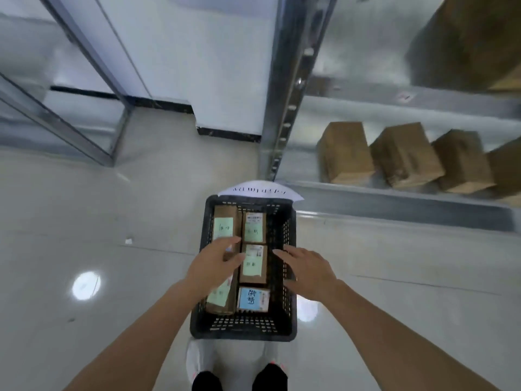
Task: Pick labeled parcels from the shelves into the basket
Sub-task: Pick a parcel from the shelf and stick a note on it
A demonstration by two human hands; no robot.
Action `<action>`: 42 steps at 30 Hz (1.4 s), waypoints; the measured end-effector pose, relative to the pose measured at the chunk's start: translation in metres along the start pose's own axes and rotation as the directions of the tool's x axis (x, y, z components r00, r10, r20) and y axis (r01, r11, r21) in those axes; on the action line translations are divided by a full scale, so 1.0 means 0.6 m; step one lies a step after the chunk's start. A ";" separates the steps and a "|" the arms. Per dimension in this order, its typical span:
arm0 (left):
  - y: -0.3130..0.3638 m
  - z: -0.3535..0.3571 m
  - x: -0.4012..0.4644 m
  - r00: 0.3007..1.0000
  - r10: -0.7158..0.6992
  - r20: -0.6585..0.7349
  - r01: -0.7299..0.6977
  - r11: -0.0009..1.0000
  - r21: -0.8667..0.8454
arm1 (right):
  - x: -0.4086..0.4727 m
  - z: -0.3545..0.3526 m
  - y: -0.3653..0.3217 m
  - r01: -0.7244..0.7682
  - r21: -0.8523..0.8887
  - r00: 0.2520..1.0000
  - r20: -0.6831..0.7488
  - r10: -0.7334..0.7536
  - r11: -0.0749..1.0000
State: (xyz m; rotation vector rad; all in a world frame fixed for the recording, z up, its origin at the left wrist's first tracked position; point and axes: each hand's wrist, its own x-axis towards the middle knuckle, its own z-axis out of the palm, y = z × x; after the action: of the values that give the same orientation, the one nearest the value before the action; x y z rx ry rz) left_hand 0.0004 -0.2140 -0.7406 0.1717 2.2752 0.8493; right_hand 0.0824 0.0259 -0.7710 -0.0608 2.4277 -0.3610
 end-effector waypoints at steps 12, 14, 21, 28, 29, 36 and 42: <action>0.463 -0.236 -0.270 0.925 0.353 -0.144 -0.316 0.921 0.225 | -0.421 -0.492 -0.081 -0.159 -0.053 0.926 -0.353 0.131 0.986; 0.526 -0.258 -0.315 0.903 0.400 -0.154 -0.367 0.908 0.204 | -0.489 -0.544 -0.091 -0.187 -0.082 0.905 -0.402 0.139 0.979; 0.708 -0.301 -0.427 0.818 0.548 -0.175 -0.503 0.829 0.246 | -0.665 -0.661 -0.065 -0.267 0.011 0.810 -0.540 0.230 0.964; 0.827 -0.276 -0.393 0.813 0.556 -0.174 -0.502 0.820 0.274 | -0.724 -0.712 0.043 -0.274 -0.003 0.809 -0.541 0.229 0.962; 0.839 -0.266 -0.377 0.821 0.542 -0.178 -0.490 0.830 0.267 | -0.715 -0.719 0.066 -0.272 0.012 0.809 -0.539 0.236 0.962; 0.881 -0.163 -0.230 0.882 0.437 -0.175 -0.409 0.896 0.177 | -0.600 -0.747 0.222 -0.176 0.103 0.843 -0.497 0.204 0.979; 0.894 -0.080 -0.107 0.904 0.399 -0.156 -0.379 0.915 0.141 | -0.485 -0.733 0.332 -0.107 0.241 0.895 -0.399 0.199 0.965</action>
State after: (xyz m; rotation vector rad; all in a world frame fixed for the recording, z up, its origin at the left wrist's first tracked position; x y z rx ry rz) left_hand -0.0420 0.1554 -0.3458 0.6416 2.5035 0.9760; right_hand 0.0386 0.3637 -0.3214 0.3373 2.7766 -0.6124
